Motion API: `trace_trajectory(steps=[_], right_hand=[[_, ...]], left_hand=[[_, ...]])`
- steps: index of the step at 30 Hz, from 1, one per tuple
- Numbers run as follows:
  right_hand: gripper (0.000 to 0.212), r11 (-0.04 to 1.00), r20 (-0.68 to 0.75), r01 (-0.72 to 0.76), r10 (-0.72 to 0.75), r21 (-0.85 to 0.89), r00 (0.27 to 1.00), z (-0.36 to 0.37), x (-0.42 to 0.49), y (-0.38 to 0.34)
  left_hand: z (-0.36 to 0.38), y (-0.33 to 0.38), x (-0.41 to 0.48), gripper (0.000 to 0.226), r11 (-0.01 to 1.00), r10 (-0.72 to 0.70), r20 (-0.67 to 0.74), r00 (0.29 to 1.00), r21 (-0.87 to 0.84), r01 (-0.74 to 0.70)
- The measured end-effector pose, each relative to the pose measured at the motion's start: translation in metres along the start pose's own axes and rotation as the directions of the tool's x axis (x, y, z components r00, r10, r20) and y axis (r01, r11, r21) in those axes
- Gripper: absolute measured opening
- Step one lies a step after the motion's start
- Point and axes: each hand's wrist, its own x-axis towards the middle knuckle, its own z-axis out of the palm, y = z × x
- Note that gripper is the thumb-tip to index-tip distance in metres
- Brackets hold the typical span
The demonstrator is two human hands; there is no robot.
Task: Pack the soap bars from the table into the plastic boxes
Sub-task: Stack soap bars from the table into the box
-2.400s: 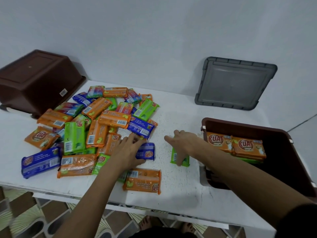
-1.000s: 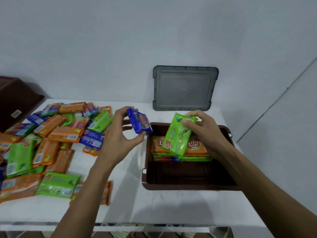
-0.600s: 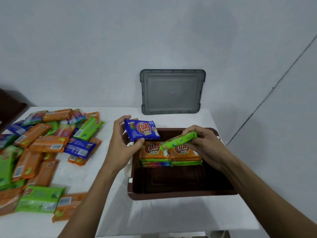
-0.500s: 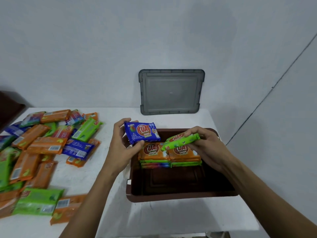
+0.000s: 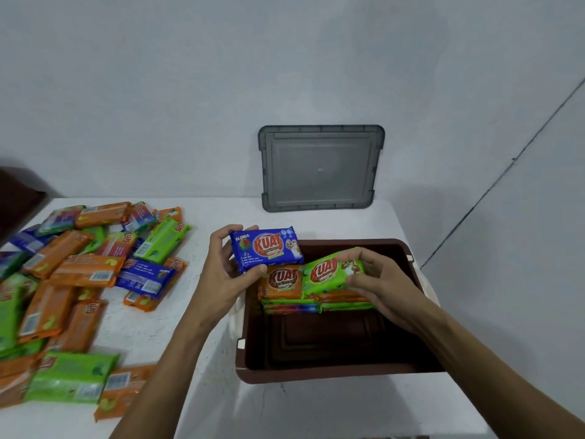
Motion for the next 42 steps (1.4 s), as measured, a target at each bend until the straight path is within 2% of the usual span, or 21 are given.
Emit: trace_trajectory(steps=[3, 5, 8, 11, 15, 19, 21, 29, 32, 34, 35, 37, 39, 42], right_hand=[[0.043, 0.997, 0.013, 0.014, -0.013, -0.080, 1.000, 0.004, 0.004, 0.002], [0.051, 0.971, 0.035, 0.048, -0.041, -0.232, 0.999, 0.004, 0.007, 0.004], [0.058, 0.849, 0.051, 0.094, -0.079, -0.520, 0.996, 0.000, 0.012, 0.007], [0.058, 0.741, 0.033, 0.088, -0.088, -0.666, 0.996, 0.000, 0.015, 0.010], [0.057, 0.711, 0.071, 0.128, -0.110, -0.692, 0.991, 0.018, 0.020, 0.009], [0.057, 0.495, 0.113, 0.192, -0.185, -0.847, 0.976, 0.034, 0.029, 0.010], [0.056, 0.451, 0.134, 0.211, -0.197, -0.867, 0.971, 0.040, 0.033, 0.009], [0.059, 0.451, 0.152, 0.203, -0.148, -0.869, 0.977, 0.041, 0.035, 0.010], [0.055, 0.397, 0.165, 0.199, -0.119, -0.896, 0.979, 0.039, 0.037, 0.005], [0.043, 0.429, 0.123, 0.175, -0.148, -0.886, 0.981, 0.038, 0.037, -0.003], [0.032, 0.492, 0.074, 0.160, -0.190, -0.856, 0.979, 0.038, 0.037, -0.008], [0.013, 0.689, -0.028, 0.154, -0.246, -0.708, 0.969, 0.041, 0.037, -0.017], [0.016, 0.860, -0.019, 0.137, -0.168, -0.492, 0.986, 0.050, 0.038, -0.027], [0.035, 0.946, 0.072, 0.085, -0.065, -0.314, 0.995, 0.061, 0.043, -0.030]], left_hand=[[-0.001, 0.000, 0.002, 0.059, 0.999, -0.015, -0.006, 1.000, -0.048, 0.014], [-0.002, -0.002, 0.003, 0.058, 0.997, -0.021, -0.006, 1.000, -0.072, 0.021], [-0.003, -0.003, 0.004, 0.058, 0.996, -0.027, -0.009, 1.000, -0.089, 0.026], [-0.004, -0.006, 0.005, 0.060, 0.993, -0.038, -0.022, 0.999, -0.111, 0.036], [-0.005, -0.010, 0.006, 0.058, 0.989, -0.052, -0.053, 0.997, -0.140, 0.045], [-0.006, -0.012, 0.006, 0.059, 0.983, -0.071, -0.066, 0.995, -0.175, 0.058], [-0.006, -0.013, 0.007, 0.059, 0.979, -0.080, -0.072, 0.994, -0.195, 0.064], [-0.007, -0.015, 0.007, 0.060, 0.975, -0.083, -0.049, 0.995, -0.209, 0.071], [-0.008, -0.014, 0.008, 0.068, 0.973, -0.088, -0.018, 0.996, -0.215, 0.082], [-0.009, -0.013, 0.008, 0.081, 0.974, -0.092, 0.018, 0.996, -0.205, 0.094], [-0.010, -0.012, 0.007, 0.086, 0.975, -0.096, 0.027, 0.995, -0.198, 0.099], [-0.010, -0.012, 0.007, 0.089, 0.977, -0.094, 0.036, 0.995, -0.188, 0.099], [-0.010, -0.012, 0.007, 0.084, 0.979, -0.095, 0.048, 0.994, -0.178, 0.102], [-0.011, -0.010, 0.006, 0.063, 0.988, -0.091, 0.042, 0.995, -0.123, 0.095]])
